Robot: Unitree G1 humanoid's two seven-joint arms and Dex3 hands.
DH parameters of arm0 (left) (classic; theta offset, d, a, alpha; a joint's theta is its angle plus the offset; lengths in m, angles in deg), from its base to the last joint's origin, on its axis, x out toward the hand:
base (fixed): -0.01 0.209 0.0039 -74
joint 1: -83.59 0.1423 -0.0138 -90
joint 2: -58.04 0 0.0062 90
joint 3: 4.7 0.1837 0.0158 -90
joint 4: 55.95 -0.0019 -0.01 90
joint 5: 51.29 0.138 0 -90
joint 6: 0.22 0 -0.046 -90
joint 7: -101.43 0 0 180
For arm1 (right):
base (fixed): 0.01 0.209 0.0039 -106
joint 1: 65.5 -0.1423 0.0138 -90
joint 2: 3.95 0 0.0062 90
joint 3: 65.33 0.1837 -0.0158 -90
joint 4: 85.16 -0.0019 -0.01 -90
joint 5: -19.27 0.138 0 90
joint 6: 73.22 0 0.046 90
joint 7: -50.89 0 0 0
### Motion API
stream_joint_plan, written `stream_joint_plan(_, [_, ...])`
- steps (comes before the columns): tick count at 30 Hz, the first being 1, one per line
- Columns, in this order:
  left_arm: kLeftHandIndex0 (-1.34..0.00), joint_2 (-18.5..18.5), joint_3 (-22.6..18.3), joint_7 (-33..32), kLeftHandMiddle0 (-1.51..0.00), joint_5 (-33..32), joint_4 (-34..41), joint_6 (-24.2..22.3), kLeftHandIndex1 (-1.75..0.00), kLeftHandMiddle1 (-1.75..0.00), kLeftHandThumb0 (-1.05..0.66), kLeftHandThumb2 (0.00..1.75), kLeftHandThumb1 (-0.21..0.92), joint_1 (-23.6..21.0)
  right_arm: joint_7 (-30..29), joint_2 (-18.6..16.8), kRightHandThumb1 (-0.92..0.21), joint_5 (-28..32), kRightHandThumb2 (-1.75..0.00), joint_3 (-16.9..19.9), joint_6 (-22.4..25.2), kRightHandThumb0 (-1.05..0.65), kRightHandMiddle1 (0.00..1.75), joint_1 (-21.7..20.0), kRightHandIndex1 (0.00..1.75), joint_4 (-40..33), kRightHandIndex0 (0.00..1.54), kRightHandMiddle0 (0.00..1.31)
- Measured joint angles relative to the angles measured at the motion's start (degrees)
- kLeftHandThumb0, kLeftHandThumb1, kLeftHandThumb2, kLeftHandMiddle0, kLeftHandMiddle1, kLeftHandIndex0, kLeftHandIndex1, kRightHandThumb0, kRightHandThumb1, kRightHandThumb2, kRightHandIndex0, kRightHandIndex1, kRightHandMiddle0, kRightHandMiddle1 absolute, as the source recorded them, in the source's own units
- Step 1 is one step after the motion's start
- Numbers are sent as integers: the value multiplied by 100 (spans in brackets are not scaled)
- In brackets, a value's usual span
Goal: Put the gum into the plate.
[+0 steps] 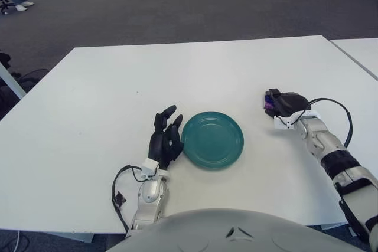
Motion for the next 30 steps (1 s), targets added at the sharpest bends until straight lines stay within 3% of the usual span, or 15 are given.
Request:
stream_joint_plan(2, [-2, 0, 6, -5, -58, -1, 2, -1, -93, -8, -82, 83, 92, 0, -149, -13, -92, 13, -55, -17, -54, -63, 114, -59, 70, 165, 51, 5])
stream_joint_plan(3, [-2, 0, 11, -6, -58, -1, 4, -1, -93, -8, -82, 83, 92, 0, -216, -25, -92, 17, -55, -33, -80, -63, 118, -91, 76, 243, 50, 6])
stream_joint_plan(4, [-2, 1, 17, -7, -58, -1, 6, -1, -93, -8, -82, 83, 92, 1, -286, -37, -92, 19, -57, -51, -102, -64, 128, -125, 103, 319, 52, 9])
stream_joint_plan(6, [-2, 2, 26, -7, -59, -4, 10, -1, -93, -8, -81, 83, 92, 6, -402, -63, -92, 18, -59, -86, -124, -66, 140, -187, 136, 464, 52, 12])
stream_joint_plan(10, [-2, 4, 30, -7, -59, -14, 17, 1, -92, -8, -81, 83, 92, 26, -639, -127, -92, 10, -62, -187, -130, -66, 158, -323, 162, 751, 57, 23])
stream_joint_plan(13, [-2, 5, 29, -7, -59, -25, 23, 7, -92, -8, -80, 83, 92, 36, -819, -198, -92, 6, -62, -256, -130, -62, 169, -456, 171, 993, 64, 37])
stream_joint_plan(14, [-2, 6, 29, -7, -59, -28, 24, 9, -92, -8, -80, 83, 92, 39, -890, -226, -83, 5, -70, -278, -128, -54, 171, -500, 172, 1071, 67, 37])
stream_joint_plan(17, [-2, 6, 29, -3, -58, -59, 28, 35, -92, -8, -80, 83, 92, 53, -1082, -316, -71, 9, -82, -327, -125, -44, 173, -637, 174, 1330, 73, 37])
stream_joint_plan(30, [-1, 10, 30, 44, -57, -257, 98, 180, -91, -7, -78, 82, 92, 117, -1438, -563, -61, 279, -94, -337, -216, -40, 175, -902, 175, 1933, 89, 39])
